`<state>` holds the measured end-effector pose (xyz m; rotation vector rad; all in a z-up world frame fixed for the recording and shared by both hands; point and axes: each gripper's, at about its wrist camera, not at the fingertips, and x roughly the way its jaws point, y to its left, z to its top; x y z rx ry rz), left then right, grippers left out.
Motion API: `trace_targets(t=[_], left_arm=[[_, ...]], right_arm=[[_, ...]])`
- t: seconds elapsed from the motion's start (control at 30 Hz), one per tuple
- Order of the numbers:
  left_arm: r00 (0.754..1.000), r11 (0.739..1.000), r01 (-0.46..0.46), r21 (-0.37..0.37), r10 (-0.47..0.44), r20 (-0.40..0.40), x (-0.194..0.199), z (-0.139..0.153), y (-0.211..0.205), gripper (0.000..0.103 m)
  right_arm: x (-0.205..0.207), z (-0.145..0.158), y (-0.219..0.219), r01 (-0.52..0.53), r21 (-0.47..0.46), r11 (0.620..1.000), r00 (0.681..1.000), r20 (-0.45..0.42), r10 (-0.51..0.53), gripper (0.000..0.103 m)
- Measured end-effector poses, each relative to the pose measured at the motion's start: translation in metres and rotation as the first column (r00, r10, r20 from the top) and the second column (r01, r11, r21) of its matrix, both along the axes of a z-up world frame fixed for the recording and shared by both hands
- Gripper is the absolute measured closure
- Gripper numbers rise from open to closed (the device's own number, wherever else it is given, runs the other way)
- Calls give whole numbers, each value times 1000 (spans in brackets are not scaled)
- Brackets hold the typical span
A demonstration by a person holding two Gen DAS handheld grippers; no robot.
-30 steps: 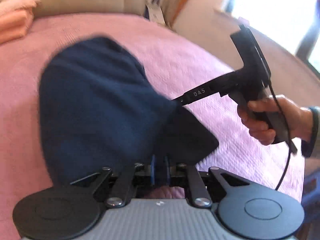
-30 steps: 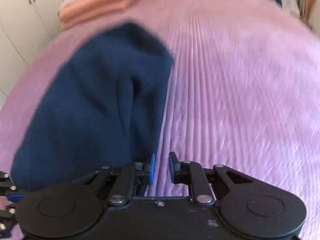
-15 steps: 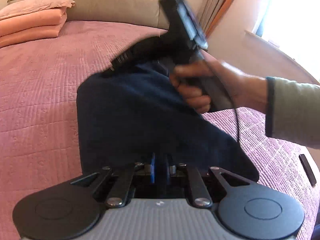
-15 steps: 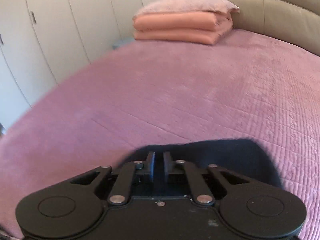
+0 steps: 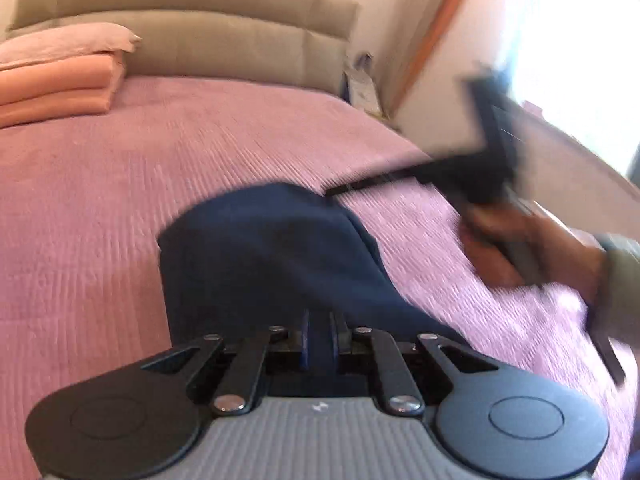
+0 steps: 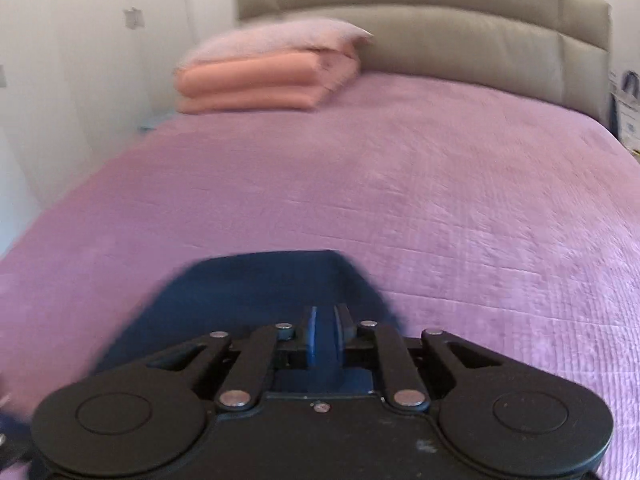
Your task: Fold large clothes
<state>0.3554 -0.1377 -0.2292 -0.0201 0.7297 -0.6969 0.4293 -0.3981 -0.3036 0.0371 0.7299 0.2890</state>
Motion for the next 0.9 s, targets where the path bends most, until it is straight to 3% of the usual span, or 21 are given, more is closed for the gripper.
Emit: trace_targets(t=[0.07,0.17,0.3,0.4,0.5,0.57,0.67,0.73,0.8,0.87,0.9], left_arm=[[999,1000,-14,14,14,-36,10,-14,-8,91],[998,999,30,36,-28,-64,0,-43,-9,92],[998,1000,19,-11,-19,-59,-24,-60,17,94],[995,1000,-10,-26,7,-102,-29,-58,24,94],[998,1000,0,31,2,-70,-45,-45,26,93],[999,997,6,81,-2,-39,-54,-38,27,93],[999,993,7,120,-2,-37,-64,-31,28,93],[999,993,11,121,-5,-46,-69,-24,26,91],[999,991,25,133,-20,-34,-77,-22,23,83],[999,988,35,152,-33,-14,-86,-24,20,81],[999,987,34,157,-31,-22,-86,-29,21,81]], right_arm=[[-12,-7,21,-26,-51,998,1000,-11,25,91],[-19,-51,21,-11,-68,998,990,-139,2,102],[-36,-62,-3,36,-1,999,991,-133,-36,103],[-52,-60,-10,59,-25,998,988,-145,-62,103],[-61,-56,-9,90,-110,990,979,-174,-109,103],[-71,-48,-12,119,-167,979,960,-232,-156,97],[-100,-17,-12,174,-20,985,956,-236,-173,93],[-121,-6,11,125,-12,992,970,-207,-125,93],[-132,-14,34,59,-47,997,976,-206,-68,93],[-142,-40,42,41,-86,995,961,-271,-63,94],[-145,-53,38,55,-90,994,951,-299,-80,100]])
